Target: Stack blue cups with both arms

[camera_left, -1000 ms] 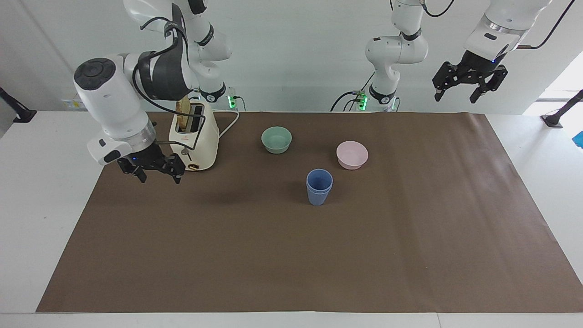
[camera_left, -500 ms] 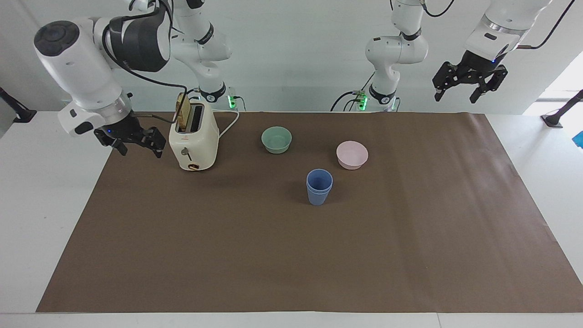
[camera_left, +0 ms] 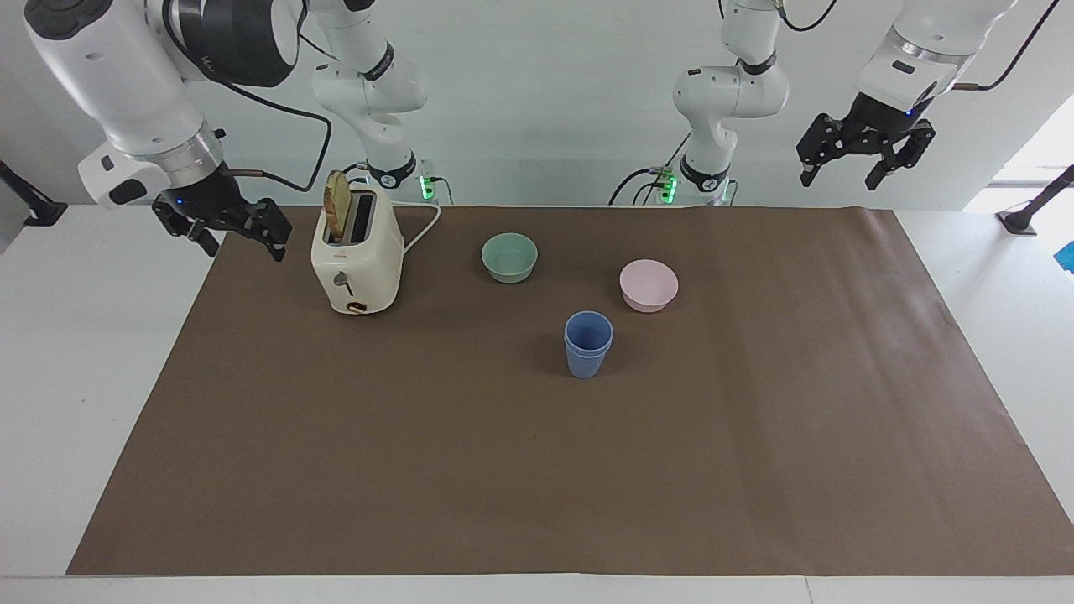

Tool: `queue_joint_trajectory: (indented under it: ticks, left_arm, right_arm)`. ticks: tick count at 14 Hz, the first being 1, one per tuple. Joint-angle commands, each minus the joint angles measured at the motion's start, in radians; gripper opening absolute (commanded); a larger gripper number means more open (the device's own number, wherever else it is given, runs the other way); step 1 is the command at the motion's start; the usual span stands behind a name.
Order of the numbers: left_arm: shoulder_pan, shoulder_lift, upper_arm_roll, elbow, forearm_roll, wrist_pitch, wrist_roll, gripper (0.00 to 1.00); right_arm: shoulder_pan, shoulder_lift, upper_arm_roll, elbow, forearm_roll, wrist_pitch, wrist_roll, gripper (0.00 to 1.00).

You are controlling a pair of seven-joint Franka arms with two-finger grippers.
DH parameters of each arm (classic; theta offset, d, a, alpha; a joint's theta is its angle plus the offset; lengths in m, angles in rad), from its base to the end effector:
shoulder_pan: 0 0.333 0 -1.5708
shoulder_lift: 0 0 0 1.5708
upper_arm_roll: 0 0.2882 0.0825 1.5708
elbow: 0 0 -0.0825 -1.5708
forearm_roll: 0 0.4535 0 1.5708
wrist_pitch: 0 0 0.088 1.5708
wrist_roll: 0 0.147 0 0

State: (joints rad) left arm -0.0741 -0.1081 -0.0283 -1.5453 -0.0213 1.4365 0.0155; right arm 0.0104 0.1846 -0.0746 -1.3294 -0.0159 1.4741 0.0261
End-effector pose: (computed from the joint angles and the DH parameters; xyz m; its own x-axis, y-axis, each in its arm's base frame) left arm 0.5739 -0.0631 0.6235 0.9927 -0.1203 -0.0004 -0.1203 -0.9926 0.0181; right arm 0.6628 -0.0411 0.5592 0.9951 -0.0909 -0.0386 -0.0898 -0.9955 0.0306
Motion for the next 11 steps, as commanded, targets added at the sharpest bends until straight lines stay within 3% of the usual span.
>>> queue_joint_trajectory:
  ticks: [1, 11]
  left_arm:
    - [0.013, -0.002, -0.008, 0.008, 0.006, -0.021, 0.001, 1.0]
    - [0.013, -0.002, -0.008, 0.008, 0.006, -0.021, 0.001, 1.0]
  right_arm:
    - [-0.006, -0.004, 0.006, 0.006, 0.001, 0.006, -0.02, 1.0]
    - [-0.006, -0.023, 0.007, -0.001, 0.005, 0.006, -0.017, 1.0]
